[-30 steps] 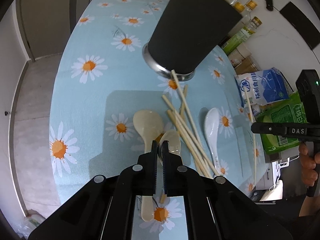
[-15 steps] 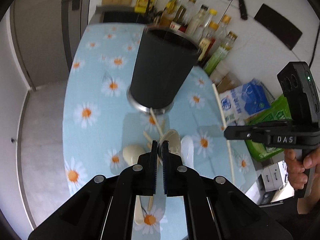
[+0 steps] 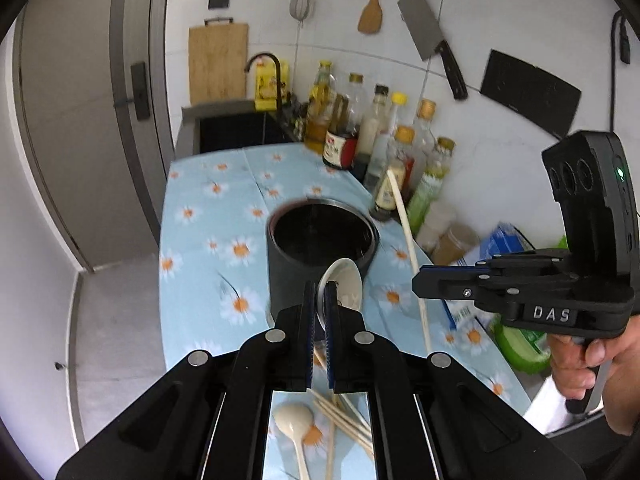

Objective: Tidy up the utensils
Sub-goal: 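Carry both items over the black holder and open both tools to drop them in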

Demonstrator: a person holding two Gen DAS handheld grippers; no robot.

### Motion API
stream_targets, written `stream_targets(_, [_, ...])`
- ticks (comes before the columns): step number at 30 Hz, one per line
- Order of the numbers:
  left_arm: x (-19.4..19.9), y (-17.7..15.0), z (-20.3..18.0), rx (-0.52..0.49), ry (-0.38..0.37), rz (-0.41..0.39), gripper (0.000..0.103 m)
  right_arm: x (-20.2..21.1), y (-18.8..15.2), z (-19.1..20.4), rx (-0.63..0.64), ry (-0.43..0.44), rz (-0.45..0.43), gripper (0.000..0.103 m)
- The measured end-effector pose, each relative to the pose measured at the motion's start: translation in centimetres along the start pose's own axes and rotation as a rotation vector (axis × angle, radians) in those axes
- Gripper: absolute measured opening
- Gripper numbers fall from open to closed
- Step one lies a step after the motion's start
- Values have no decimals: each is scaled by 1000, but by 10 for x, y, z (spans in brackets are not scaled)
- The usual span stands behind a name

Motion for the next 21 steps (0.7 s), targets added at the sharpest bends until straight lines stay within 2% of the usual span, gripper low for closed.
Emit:
stream_targets(10, [2, 63, 15, -26, 84, -150, 3, 13, 61, -1, 77, 14, -175, 5])
stream_targets(21, [2, 113, 28, 2, 152, -302, 3, 21, 114, -11, 68, 16, -317, 6])
Point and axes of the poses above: each gripper's, at about its wrist camera, not at the fingertips, and x roughly against the way its jaws point, z to its left, y to its top, the point moved 10 cm from there along -x, roughly the way its jaws point, and after that the axes turned 11 degrees about y, right-handed, at the moved point
